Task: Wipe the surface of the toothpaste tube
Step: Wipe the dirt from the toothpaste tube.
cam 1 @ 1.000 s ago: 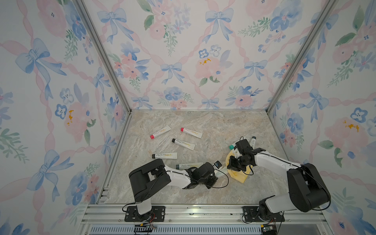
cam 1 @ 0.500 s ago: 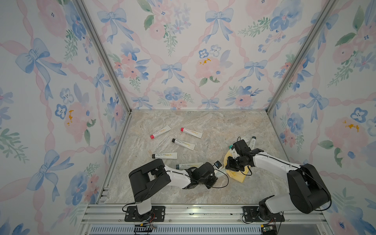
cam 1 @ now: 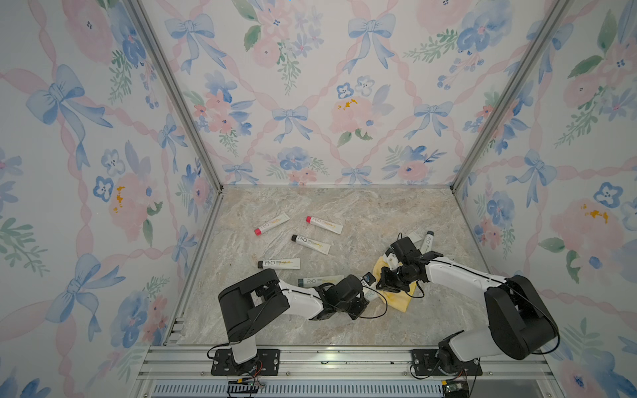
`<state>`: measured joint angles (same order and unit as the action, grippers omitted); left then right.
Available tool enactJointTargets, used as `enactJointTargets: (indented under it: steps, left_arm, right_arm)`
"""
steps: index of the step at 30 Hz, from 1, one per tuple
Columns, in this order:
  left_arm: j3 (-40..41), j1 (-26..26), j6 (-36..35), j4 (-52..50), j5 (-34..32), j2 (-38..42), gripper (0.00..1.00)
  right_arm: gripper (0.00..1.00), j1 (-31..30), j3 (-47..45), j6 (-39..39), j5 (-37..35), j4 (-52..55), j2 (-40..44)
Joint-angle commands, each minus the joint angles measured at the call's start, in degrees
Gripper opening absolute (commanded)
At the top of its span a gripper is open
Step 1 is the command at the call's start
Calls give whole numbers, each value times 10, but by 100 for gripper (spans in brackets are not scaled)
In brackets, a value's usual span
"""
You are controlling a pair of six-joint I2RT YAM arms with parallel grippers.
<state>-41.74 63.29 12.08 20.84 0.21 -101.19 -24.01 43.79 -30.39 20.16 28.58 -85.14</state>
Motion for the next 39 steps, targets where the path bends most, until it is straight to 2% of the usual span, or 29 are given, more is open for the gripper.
enactJointTargets:
  steps: [1, 8, 13, 23, 26, 31, 39]
  left_arm:
    - [14, -5, -5, -36, -2, 1, 25]
    - [14, -6, -5, -36, -2, 0, 25]
    - [16, -6, -4, -35, -3, 2, 25]
    - [11, -6, -5, -36, -3, -2, 26]
    - [10, -6, -5, -36, -2, -3, 25]
    - [10, -6, -4, -36, -2, -5, 25]
    - [15, -7, -5, -36, -6, 1, 25]
  right_arm:
    - [13, 28, -7, 17, -121, 44, -30]
    - [13, 44, -3, 18, -135, 38, -34]
    - [13, 16, 2, 18, -130, 49, -25]
    - [13, -71, -34, -27, 25, -8, -4]
    - [14, -82, -40, -32, 37, -15, -2]
    - [13, -43, -52, -16, 9, -13, -19]
    - [13, 51, -49, 14, -95, 32, 15]
